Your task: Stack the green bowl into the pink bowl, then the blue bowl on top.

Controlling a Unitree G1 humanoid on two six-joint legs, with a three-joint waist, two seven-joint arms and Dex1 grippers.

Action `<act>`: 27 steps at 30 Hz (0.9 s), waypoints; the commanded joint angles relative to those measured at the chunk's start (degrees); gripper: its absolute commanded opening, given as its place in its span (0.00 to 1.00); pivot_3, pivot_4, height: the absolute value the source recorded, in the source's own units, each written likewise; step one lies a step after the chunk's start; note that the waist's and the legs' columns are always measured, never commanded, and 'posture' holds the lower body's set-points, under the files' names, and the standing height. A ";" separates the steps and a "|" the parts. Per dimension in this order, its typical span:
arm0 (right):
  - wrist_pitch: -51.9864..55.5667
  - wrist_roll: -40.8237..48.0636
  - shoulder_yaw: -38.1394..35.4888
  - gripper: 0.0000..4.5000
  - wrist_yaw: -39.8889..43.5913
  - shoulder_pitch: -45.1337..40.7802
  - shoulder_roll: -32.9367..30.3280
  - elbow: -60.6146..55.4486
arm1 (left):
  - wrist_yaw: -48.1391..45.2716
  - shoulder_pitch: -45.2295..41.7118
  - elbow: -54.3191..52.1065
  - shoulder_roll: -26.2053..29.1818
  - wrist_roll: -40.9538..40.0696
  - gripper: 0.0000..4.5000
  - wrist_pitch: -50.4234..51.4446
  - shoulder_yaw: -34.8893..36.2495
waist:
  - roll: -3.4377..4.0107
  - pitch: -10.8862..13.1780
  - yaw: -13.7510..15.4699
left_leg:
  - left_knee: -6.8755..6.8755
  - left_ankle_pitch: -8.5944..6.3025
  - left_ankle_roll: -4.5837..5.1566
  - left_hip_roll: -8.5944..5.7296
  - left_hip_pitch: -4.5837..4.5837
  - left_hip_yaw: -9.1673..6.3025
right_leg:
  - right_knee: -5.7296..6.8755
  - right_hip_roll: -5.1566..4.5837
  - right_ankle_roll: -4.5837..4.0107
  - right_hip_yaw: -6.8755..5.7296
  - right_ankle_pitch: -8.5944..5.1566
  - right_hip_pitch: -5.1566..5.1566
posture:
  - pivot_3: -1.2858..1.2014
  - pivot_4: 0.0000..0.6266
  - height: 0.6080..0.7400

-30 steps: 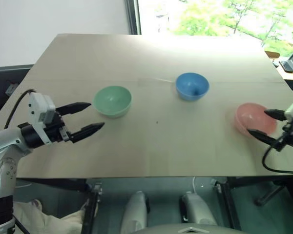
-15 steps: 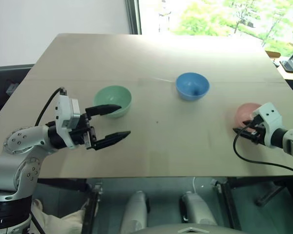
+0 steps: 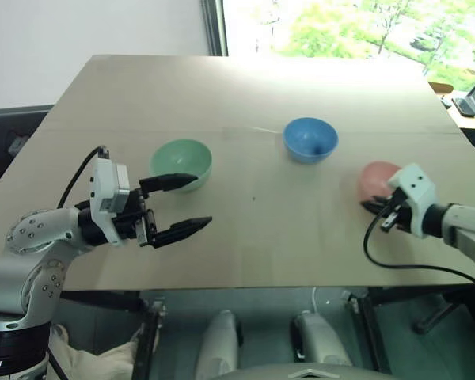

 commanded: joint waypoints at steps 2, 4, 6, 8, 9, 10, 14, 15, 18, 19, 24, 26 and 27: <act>-2.40 -4.57 8.90 0.02 -1.06 -4.05 2.47 -3.04 | 0.44 0.42 -0.49 0.77 1.06 1.00 -0.93 1.02 | -0.05 -0.01 -0.01 | 0.02 0.00 0.00 -0.01 0.00 0.02 | 0.00 -0.02 0.00 0.01 0.00 0.01 | 0.52 0.24 1.00; -3.23 -7.64 12.43 0.02 -2.08 -6.29 4.01 -1.21 | 0.71 0.53 -0.67 0.73 1.09 1.00 -0.76 1.11 | -0.05 -0.01 -0.02 | 0.05 0.00 0.00 0.00 0.00 0.02 | 0.02 -0.02 0.00 0.01 0.00 -0.01 | 0.52 0.24 1.00; -4.33 -10.39 14.66 0.02 -2.80 -8.91 5.44 2.01 | 0.96 0.78 -0.88 0.67 0.78 1.00 -0.40 1.56 | -0.05 0.00 -0.02 | 0.05 0.00 0.00 0.00 0.01 0.01 | 0.04 -0.01 -0.02 0.00 -0.01 -0.02 | 0.52 0.24 1.00; -4.89 -11.18 15.11 0.02 -2.33 -10.23 5.90 3.80 | 1.03 1.16 -1.11 0.71 0.70 1.00 -0.34 1.82 | -0.05 0.00 0.01 | 0.05 0.00 0.00 0.00 0.01 0.03 | 0.04 -0.01 -0.02 0.00 0.00 -0.02 | 0.52 0.24 1.00; -4.64 -10.76 14.78 0.02 -1.72 -10.68 6.14 4.20 | 1.19 1.41 -1.20 0.72 0.69 1.00 -0.28 1.94 | -0.05 0.00 0.08 | 0.05 0.00 0.00 0.00 -0.01 0.03 | 0.03 -0.01 -0.02 0.00 0.00 -0.03 | 0.52 0.24 1.00; -4.01 -9.77 14.39 0.17 -0.67 -11.00 6.26 4.27 | 1.55 1.62 -1.27 0.69 0.62 1.00 -0.05 2.09 | -0.06 0.00 0.18 | 0.05 0.00 0.00 0.00 -0.01 0.03 | 0.03 -0.02 -0.02 0.00 0.00 -0.02 | 0.52 0.24 1.00; -2.68 -7.78 12.99 0.50 1.32 -11.30 6.26 3.48 | 4.67 2.06 -1.89 0.16 0.63 1.00 1.25 2.38 | -0.05 0.00 0.18 | 0.03 0.00 0.00 0.00 -0.04 0.03 | 0.02 -0.02 -0.02 0.00 -0.01 -0.04 | 0.52 0.24 1.00; -2.58 -7.65 12.78 0.59 1.38 -11.31 6.23 3.39 | 5.41 2.07 -2.05 0.08 0.58 1.00 1.57 2.35 | -0.06 0.00 0.17 | 0.03 0.00 0.00 0.00 -0.04 0.03 | 0.03 -0.02 -0.02 0.00 0.00 -0.04 | 0.52 0.24 1.00; -3.24 -5.32 8.68 0.84 1.11 -10.55 6.69 1.58 | 12.09 1.48 -2.85 -0.09 3.69 1.00 3.19 2.25 | -0.06 0.00 0.15 | 0.03 0.00 0.00 0.00 -0.02 0.02 | 0.05 -0.02 -0.02 0.00 0.00 -0.04 | 0.52 0.24 1.00; -4.14 -4.41 6.50 0.87 0.62 -9.99 7.22 0.78 | 14.64 1.12 -3.18 0.31 5.33 1.00 4.06 1.95 | -0.06 0.00 0.15 | 0.04 0.00 0.00 0.00 -0.02 0.02 | 0.05 -0.02 -0.02 0.00 0.00 -0.04 | 0.52 0.24 1.00; -9.96 3.37 -5.56 1.00 3.33 -5.06 8.26 -3.16 | 21.57 -2.83 -5.71 7.01 12.40 1.00 12.10 -2.55 | -0.22 0.07 0.38 | 0.03 0.00 0.00 -0.01 -0.05 -0.07 | 0.03 -0.01 -0.01 -0.07 0.00 -0.02 | 0.52 0.24 1.00; -11.90 4.46 -6.56 1.00 4.79 -5.02 8.02 -3.14 | 21.64 -5.76 -4.98 11.96 18.27 1.00 13.25 -8.19 | -0.24 0.08 0.30 | 0.02 0.00 0.00 -0.02 -0.05 -0.04 | 0.03 -0.02 -0.01 -0.06 0.00 -0.02 | 0.52 0.24 1.00; -12.91 4.48 -6.34 1.00 5.18 -5.53 8.19 -2.82 | 22.01 -7.16 -4.29 13.35 20.97 1.00 12.83 -10.62 | -0.23 0.08 0.26 | 0.03 0.00 0.00 -0.02 -0.02 -0.01 | 0.03 -0.02 0.00 -0.03 0.01 -0.01 | 0.52 0.24 1.00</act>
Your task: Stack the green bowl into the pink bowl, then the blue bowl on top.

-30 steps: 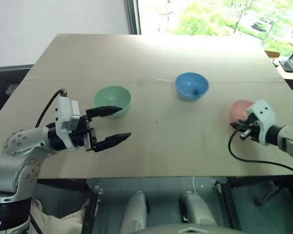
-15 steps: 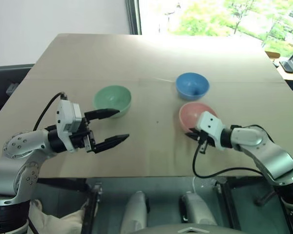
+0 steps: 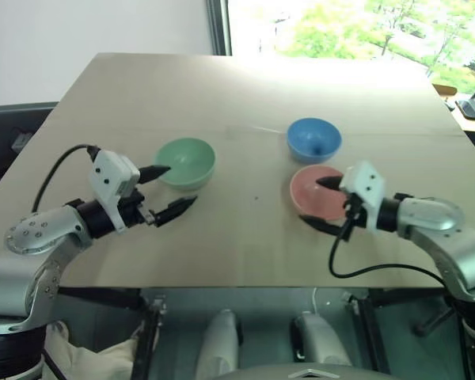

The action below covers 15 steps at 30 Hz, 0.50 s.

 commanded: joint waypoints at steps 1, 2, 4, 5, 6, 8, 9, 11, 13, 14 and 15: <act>-4.82 2.16 -1.52 1.00 2.23 -1.77 0.37 -1.44 | 0.97 -4.85 -0.11 5.78 10.14 1.00 0.62 -8.76 | 0.02 0.01 -0.13 | 0.00 0.00 0.00 0.00 0.02 0.00 | 0.00 0.00 0.00 0.00 0.00 0.01 | 0.52 0.24 1.00; -5.56 2.48 -1.15 1.00 2.42 -2.42 0.93 -0.99 | 1.46 -6.21 0.88 6.71 13.09 1.00 0.22 -11.37 | 0.02 0.01 -0.26 | 0.00 0.00 0.00 0.00 0.06 0.03 | 0.02 0.00 0.00 0.02 0.00 0.02 | 0.52 0.24 1.00; -6.20 3.36 -0.68 1.00 2.47 -3.26 2.03 -0.40 | 1.82 -8.97 2.72 7.11 16.42 1.00 1.28 -15.04 | 0.04 0.03 -0.42 | -0.03 0.00 0.00 0.01 0.07 0.07 | 0.05 0.05 -0.01 0.07 -0.01 -0.01 | 0.52 0.24 1.00; -6.43 3.60 -0.39 1.00 2.52 -3.59 2.38 -0.22 | 1.53 -10.01 3.55 7.09 17.53 1.00 1.35 -16.26 | 0.05 0.03 -0.37 | -0.04 0.00 0.00 0.02 0.05 0.06 | 0.05 0.07 -0.02 0.06 -0.01 -0.05 | 0.52 0.24 1.00; -6.83 3.62 -0.07 1.00 2.70 -3.93 2.64 0.01 | 1.23 -10.96 4.72 7.10 19.18 1.00 0.55 -17.74 | 0.04 0.03 -0.35 | -0.06 0.00 0.00 0.02 0.02 0.05 | 0.06 0.08 -0.02 0.06 -0.01 -0.07 | 0.52 0.24 1.00; -7.30 3.52 0.45 1.00 2.69 -4.40 2.98 0.28 | 1.01 -12.81 7.67 6.70 22.69 1.00 -1.40 -20.51 | 0.04 0.04 -0.09 | -0.06 0.00 0.00 0.02 -0.10 0.09 | 0.05 0.07 -0.02 0.08 -0.01 -0.19 | 0.52 0.24 1.00; -7.44 3.42 0.64 1.00 2.59 -4.53 3.11 0.40 | 1.21 -14.15 9.38 6.07 24.60 1.00 -2.43 -22.03 | 0.04 0.04 -0.03 | -0.06 0.00 0.00 0.02 -0.16 0.10 | 0.03 0.07 -0.02 0.08 0.00 -0.23 | 0.52 0.24 1.00; -7.70 3.04 0.98 1.00 2.32 -4.62 3.21 0.46 | 0.49 -16.48 11.64 4.79 26.52 0.88 -4.01 -24.09 | 0.03 0.04 0.18 | -0.04 0.00 0.00 0.01 -0.23 0.11 | 0.03 0.06 -0.02 0.08 0.00 -0.27 | 0.52 0.24 1.00; -7.82 2.81 1.23 1.00 1.96 -4.61 3.24 0.42 | -0.26 -17.90 12.68 3.47 27.33 0.71 -4.56 -24.92 | 0.03 0.04 0.32 | 0.00 0.00 0.00 0.01 -0.30 0.09 | 0.04 0.06 -0.02 0.07 0.00 -0.31 | 0.52 0.24 1.00; -7.84 2.75 1.33 1.00 1.80 -4.56 3.27 0.39 | -0.37 -18.38 13.13 2.88 27.75 0.64 -4.66 -25.18 | 0.03 0.04 0.30 | 0.01 0.00 0.00 0.01 -0.33 0.09 | 0.04 0.06 -0.02 0.07 0.00 -0.32 | 0.52 0.24 1.00; -7.87 2.68 1.42 1.00 1.62 -4.47 3.28 0.35 | -0.61 -18.86 13.63 2.17 28.01 0.56 -4.70 -25.33 | 0.02 0.04 0.30 | 0.01 0.00 0.00 0.01 -0.34 0.10 | 0.04 0.04 -0.02 0.07 0.01 -0.33 | 0.52 0.24 1.00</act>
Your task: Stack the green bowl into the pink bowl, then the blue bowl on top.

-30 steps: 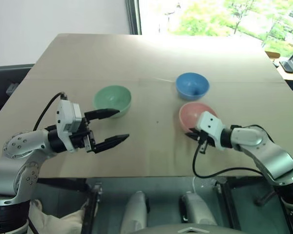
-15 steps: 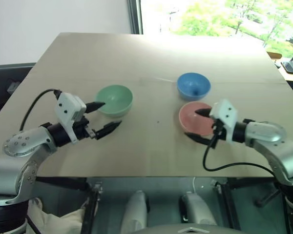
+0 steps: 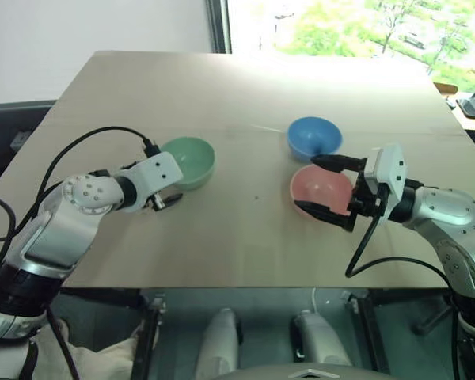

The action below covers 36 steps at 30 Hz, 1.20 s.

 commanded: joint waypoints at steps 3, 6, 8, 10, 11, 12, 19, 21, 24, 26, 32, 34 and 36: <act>-1.50 -0.09 -0.38 1.00 -0.85 -0.10 -0.09 -1.05 | -1.54 -3.22 2.02 -2.55 2.52 0.28 -1.71 -0.46 | 0.00 0.00 -0.07 | 0.00 0.00 0.00 0.00 -0.01 -0.02 | 0.02 0.01 0.00 0.00 0.00 -0.01 | 0.52 0.24 1.00; -1.56 -0.31 -0.75 1.00 -1.30 0.39 -0.29 -1.23 | -2.78 -4.27 3.17 -3.54 2.90 0.02 -2.49 -0.53 | -0.01 0.00 -0.21 | 0.00 0.00 0.00 0.00 -0.01 -0.02 | 0.03 0.01 0.00 0.00 0.00 -0.01 | 0.52 0.24 1.00; -1.55 -0.33 -1.18 1.00 -1.74 0.78 -0.48 -1.44 | -4.21 -4.92 3.99 -4.16 2.54 0.00 -3.53 -0.49 | -0.01 0.01 -0.23 | 0.02 0.00 0.00 0.00 -0.02 -0.04 | 0.04 0.01 0.01 -0.01 0.00 -0.02 | 0.52 0.24 1.00; -1.57 -0.31 -1.74 1.00 -2.09 1.35 -0.88 -1.76 | -5.38 -5.53 4.16 -4.92 1.92 0.00 -4.06 -0.14 | -0.01 0.00 -0.22 | 0.02 0.00 0.00 0.00 -0.03 -0.03 | 0.04 0.01 0.01 -0.01 0.00 -0.02 | 0.52 0.24 1.00; -1.50 -0.24 -2.36 1.00 -2.40 1.87 -1.20 -2.07 | -6.22 -6.17 3.82 -5.59 1.01 0.00 -4.29 0.29 | -0.01 0.00 -0.22 | 0.03 0.00 0.00 0.00 -0.03 -0.03 | 0.04 0.01 0.01 -0.01 0.00 -0.02 | 0.52 0.24 1.00; -1.29 -0.15 -3.24 1.00 -2.85 2.64 -1.57 -2.53 | -7.86 -7.07 2.99 -6.36 -0.73 0.00 -4.60 0.83 | -0.01 0.00 -0.20 | 0.03 0.00 0.00 0.00 -0.03 -0.03 | 0.04 0.01 0.01 -0.01 0.00 -0.02 | 0.52 0.24 1.00; -0.48 0.42 -16.42 1.00 -5.25 15.33 -5.57 -6.84 | -21.12 -15.42 2.46 -17.36 -11.59 0.00 -19.82 -1.55 | 0.01 0.01 1.72 | 0.50 0.00 0.00 0.00 -0.50 -0.29 | 0.04 0.00 0.03 -0.22 0.02 -0.15 | 0.52 0.24 1.00; -0.81 0.24 -19.93 1.00 -5.44 19.51 -6.39 -8.20 | -22.75 -20.24 7.01 -23.29 -9.56 0.00 -21.36 -6.26 | 0.01 0.00 2.52 | 0.74 -0.01 0.01 -0.06 -0.60 -0.45 | 0.02 -0.05 0.03 -0.37 0.02 -0.02 | 0.52 0.24 1.00; -0.37 0.99 -22.96 1.00 -6.91 22.42 -6.55 -10.29 | -26.63 -25.56 15.25 -31.01 -8.20 0.00 -29.58 -10.17 | 0.12 -0.06 2.07 | 0.92 -0.01 0.03 -0.10 -0.49 -0.47 | 0.07 0.02 0.10 -0.26 0.06 0.12 | 0.52 0.24 1.00; -0.05 1.07 -24.02 1.00 -7.79 23.63 -6.57 -11.63 | -28.19 -28.61 21.04 -34.98 -7.25 0.00 -34.10 -11.68 | 0.15 -0.08 1.58 | 0.94 0.00 0.03 -0.10 -0.46 -0.52 | 0.12 0.04 0.14 -0.26 0.08 0.15 | 0.52 0.24 1.00; 1.57 1.90 -24.43 1.00 -10.87 25.02 -6.31 -15.20 | -30.38 -35.18 35.01 -39.97 -2.62 0.34 -44.75 -13.84 | 0.21 -0.11 -0.22 | 0.88 0.00 0.03 -0.10 -0.49 -0.70 | 0.10 0.12 0.14 -0.27 0.08 0.14 | 0.52 0.24 1.00; 1.88 2.25 -24.56 1.00 -11.52 25.64 -6.24 -15.80 | -31.10 -35.39 34.77 -40.20 -3.81 0.44 -45.15 -12.59 | 0.20 -0.10 -0.24 | 0.87 -0.01 0.04 -0.10 -0.54 -0.71 | 0.06 0.10 0.14 -0.29 0.07 0.14 | 0.52 0.24 1.00; 1.71 2.52 -25.23 1.00 -11.51 26.85 -6.29 -15.82 | -31.74 -34.74 32.85 -38.97 -5.23 0.59 -44.76 -10.91 | 0.20 -0.10 -0.24 | 0.87 -0.01 0.04 -0.11 -0.57 -0.72 | 0.03 0.09 0.14 -0.31 0.07 0.14 | 0.52 0.24 1.00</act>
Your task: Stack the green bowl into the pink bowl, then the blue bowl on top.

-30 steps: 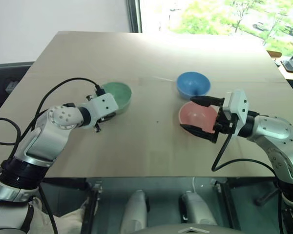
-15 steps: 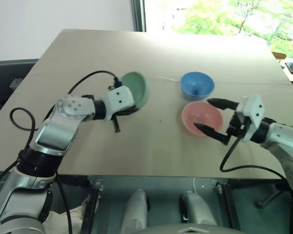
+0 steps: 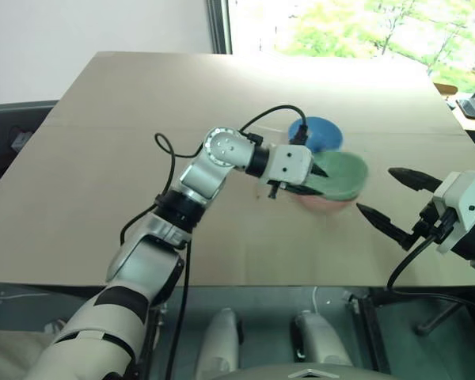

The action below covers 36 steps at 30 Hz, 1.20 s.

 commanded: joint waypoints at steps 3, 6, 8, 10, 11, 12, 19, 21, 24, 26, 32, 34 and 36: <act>-0.51 1.40 -5.29 1.00 0.68 3.54 -0.68 -1.43 | -3.23 1.78 -8.12 5.51 -4.98 0.67 2.99 5.91 | 0.05 -0.02 -0.28 | 0.00 0.00 0.00 0.00 0.02 -0.02 | 0.03 0.00 0.00 -0.02 0.00 0.00 | 0.52 0.24 1.00; -0.74 2.08 -7.27 1.00 1.69 5.89 -1.01 -1.58 | -3.71 4.25 -13.31 8.73 -7.05 0.67 6.63 7.94 | 0.12 -0.07 -0.20 | -0.01 0.00 0.00 0.01 0.06 -0.01 | 0.07 0.00 0.00 -0.01 0.00 0.00 | 0.52 0.24 1.00; -0.61 2.69 -8.55 1.00 2.38 7.41 -1.23 -1.76 | -3.49 5.95 -16.96 10.85 -8.99 0.67 10.30 9.94 | 0.12 -0.07 0.00 | 0.01 0.00 0.00 0.02 0.09 -0.02 | 0.08 0.00 0.00 -0.03 0.00 0.05 | 0.52 0.24 1.00; -0.18 3.90 -10.75 1.00 2.95 9.16 -1.25 -2.21 | -1.96 8.46 -20.46 13.62 -10.39 0.67 13.17 13.00 | 0.12 -0.07 0.07 | 0.03 0.00 0.00 0.01 0.07 -0.05 | 0.07 -0.02 0.00 -0.07 0.00 0.08 | 0.52 0.24 1.00; -0.05 4.41 -11.80 1.00 3.18 10.00 -1.26 -2.44 | -1.19 9.64 -21.58 14.72 -10.85 0.67 14.10 14.45 | 0.13 -0.07 0.05 | 0.04 0.00 0.00 0.01 0.07 -0.06 | 0.07 -0.02 0.00 -0.08 0.00 0.08 | 0.52 0.24 1.00; 0.15 5.09 -13.00 1.00 3.50 11.06 -1.25 -2.74 | -0.46 10.84 -22.52 15.95 -11.63 0.67 15.85 16.00 | 0.13 -0.07 0.02 | 0.04 0.00 -0.01 0.01 0.08 -0.05 | 0.07 -0.03 0.00 -0.07 0.00 0.08 | 0.52 0.24 1.00; -0.76 5.30 -15.04 1.00 4.89 13.20 -2.50 -1.13 | 6.57 20.89 -27.21 19.29 -16.84 0.67 24.76 25.45 | 0.17 -0.10 -0.10 | 0.04 0.00 0.00 0.02 0.28 -0.12 | 0.05 -0.05 0.01 -0.16 -0.01 0.31 | 0.52 0.24 1.00; -0.57 1.67 -8.44 1.00 3.55 5.11 -6.01 4.68 | 9.86 25.43 -29.06 19.51 -19.50 0.67 29.08 29.39 | 0.19 -0.12 -0.25 | 0.05 0.00 0.00 0.02 0.28 -0.15 | 0.06 -0.04 0.01 -0.21 -0.01 0.31 | 0.52 0.24 1.00; -3.74 -6.58 3.36 1.00 4.06 -9.23 -10.33 16.75 | 11.80 31.39 -32.26 20.49 -26.19 0.85 37.29 34.49 | 0.16 -0.11 -1.17 | 0.03 0.00 0.00 0.02 0.71 0.04 | 0.04 -0.04 0.01 0.03 0.00 0.65 | 0.52 0.24 1.00; -7.60 -11.36 10.08 1.00 5.93 -19.24 -11.05 26.91 | 13.05 35.15 -34.69 21.19 -26.86 0.99 38.29 36.20 | 0.12 0.01 -1.94 | -0.02 0.00 -0.01 0.11 1.00 0.19 | 0.05 0.00 -0.01 0.10 -0.01 0.77 | 0.52 0.24 1.00; -27.33 -26.52 25.10 1.00 7.26 -44.30 -5.29 61.68 | 20.84 42.84 -43.87 19.93 -30.33 0.99 43.15 39.91 | 0.48 1.03 -1.34 | -0.29 0.01 -0.02 -0.01 1.62 -0.15 | -0.22 -0.03 -0.11 -0.10 -0.12 1.63 | 0.52 0.24 1.00; -34.00 -29.90 28.26 1.00 7.72 -49.64 -2.44 71.81 | 23.12 44.52 -46.77 19.22 -32.30 0.99 44.90 40.95 | 0.48 1.02 -1.07 | -0.32 0.01 -0.02 -0.02 1.29 -0.19 | -0.22 -0.03 -0.12 -0.12 -0.10 1.33 | 0.52 0.24 1.00; -41.44 -34.23 31.78 1.00 7.14 -54.95 0.26 82.15 | 24.53 47.51 -49.73 19.07 -32.95 0.99 45.27 41.91 | 0.47 1.02 -1.02 | -0.23 0.01 -0.03 -0.03 0.71 -0.12 | -0.08 -0.07 -0.11 -0.05 -0.08 0.72 | 0.52 0.24 1.00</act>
